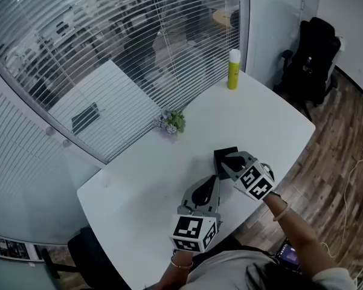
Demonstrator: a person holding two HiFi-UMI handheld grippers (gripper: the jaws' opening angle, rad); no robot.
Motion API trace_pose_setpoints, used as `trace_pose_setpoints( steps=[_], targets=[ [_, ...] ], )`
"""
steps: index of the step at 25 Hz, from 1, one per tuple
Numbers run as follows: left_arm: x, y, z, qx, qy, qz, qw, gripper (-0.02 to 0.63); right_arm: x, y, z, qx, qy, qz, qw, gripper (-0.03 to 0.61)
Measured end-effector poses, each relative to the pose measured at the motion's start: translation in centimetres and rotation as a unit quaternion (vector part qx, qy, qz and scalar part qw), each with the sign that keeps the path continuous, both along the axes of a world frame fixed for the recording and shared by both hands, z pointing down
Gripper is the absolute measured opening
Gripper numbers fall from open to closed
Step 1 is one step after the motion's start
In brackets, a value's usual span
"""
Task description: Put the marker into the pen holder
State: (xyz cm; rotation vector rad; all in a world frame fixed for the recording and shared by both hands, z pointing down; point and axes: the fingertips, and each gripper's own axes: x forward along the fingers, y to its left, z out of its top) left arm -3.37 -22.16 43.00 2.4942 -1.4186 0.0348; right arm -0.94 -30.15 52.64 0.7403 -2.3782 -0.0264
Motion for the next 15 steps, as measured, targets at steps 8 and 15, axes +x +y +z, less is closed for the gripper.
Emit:
trace_pose_setpoints(
  steps=[8,15],
  targets=[
    [-0.73,-0.09,0.44,-0.003,0.005,-0.003,1.0,0.018,-0.63,0.2,0.91,-0.017,0.017,-0.007,1.0,0.06],
    [-0.95,0.06,0.77,-0.009,0.01,-0.005,0.9999,0.018,-1.03,0.7,1.0,-0.026,0.021,-0.02,0.999,0.06]
  ],
)
